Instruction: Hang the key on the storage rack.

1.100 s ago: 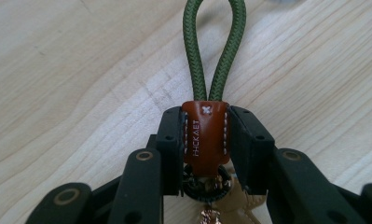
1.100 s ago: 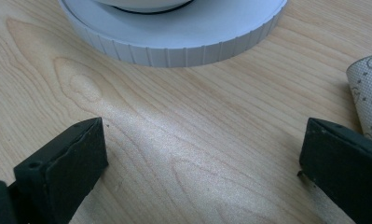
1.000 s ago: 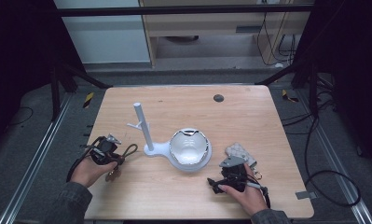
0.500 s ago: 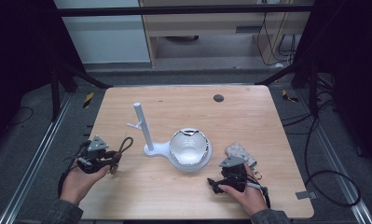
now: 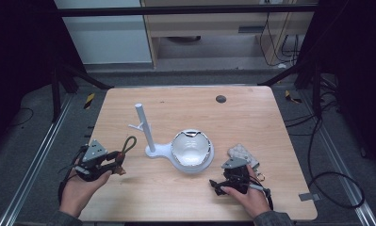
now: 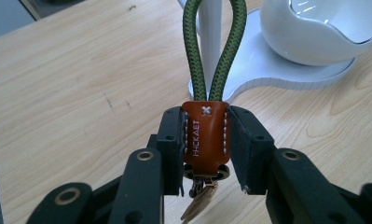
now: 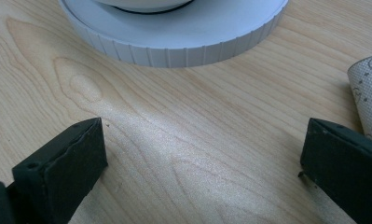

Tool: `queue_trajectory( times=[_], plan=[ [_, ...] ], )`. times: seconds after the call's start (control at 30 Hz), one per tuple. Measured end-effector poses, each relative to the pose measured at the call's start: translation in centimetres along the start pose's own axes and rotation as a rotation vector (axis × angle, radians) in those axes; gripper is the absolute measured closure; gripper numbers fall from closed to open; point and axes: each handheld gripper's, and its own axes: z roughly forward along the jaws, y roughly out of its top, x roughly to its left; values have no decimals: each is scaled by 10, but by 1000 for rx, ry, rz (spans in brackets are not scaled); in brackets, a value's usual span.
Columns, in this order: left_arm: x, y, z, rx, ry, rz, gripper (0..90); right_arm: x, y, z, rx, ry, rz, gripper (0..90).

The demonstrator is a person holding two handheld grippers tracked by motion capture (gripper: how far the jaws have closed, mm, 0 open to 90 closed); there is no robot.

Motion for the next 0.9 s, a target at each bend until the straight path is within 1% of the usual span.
queue_trajectory(
  times=[0.1, 0.17, 0.23, 0.33, 0.37, 0.43, 0.47, 0.53, 0.57, 0.67, 0.7, 0.77, 0.83, 0.9],
  plan=[
    [-3, 0, -5, -39, 3, -6, 659, 0, 0, 0, 0, -1, -2, 3],
    [-3, 0, -6, -44, 4, -6, 659, 0, 0, 0, 0, 0, 1, 3],
    [-5, -1, -8, -70, 9, -14, 659, 0, 0, 0, 1, -1, -1, 3],
    [-6, -1, -10, -82, 11, -19, 659, 0, 0, 0, 1, -1, -1, 3],
    [-7, -2, -11, -99, 12, -26, 660, 0, 0, 0, 1, -1, -2, 3],
    [-8, -3, -11, -106, 11, -31, 659, 0, 0, 0, 1, 0, -1, 3],
    [-10, -4, -12, -128, 9, -41, 660, 0, 0, 0, 1, 0, -1, 3],
    [-12, -4, -14, -154, 8, -42, 660, 0, 0, 0, 0, 0, 1, 3],
    [-12, -4, -14, -154, 8, -42, 659, 0, 0, 0, 0, 0, 0, 3],
    [-15, -3, -18, -193, 7, -41, 659, 0, 0, 0, 0, 0, 0, 3],
    [-15, -3, -18, -193, 7, -41, 659, 0, 0, 0, 0, 0, 0, 3],
    [-16, -2, -21, -218, 8, -43, 659, 0, 0, 0, 0, 0, 0, 3],
    [-16, -2, -21, -223, 8, -46, 659, 0, 0, 0, 0, 0, 0, 3],
    [-16, -2, -23, -235, -2, -61, 659, 0, 0, 0, 1, -1, 0, 3]
  ],
)
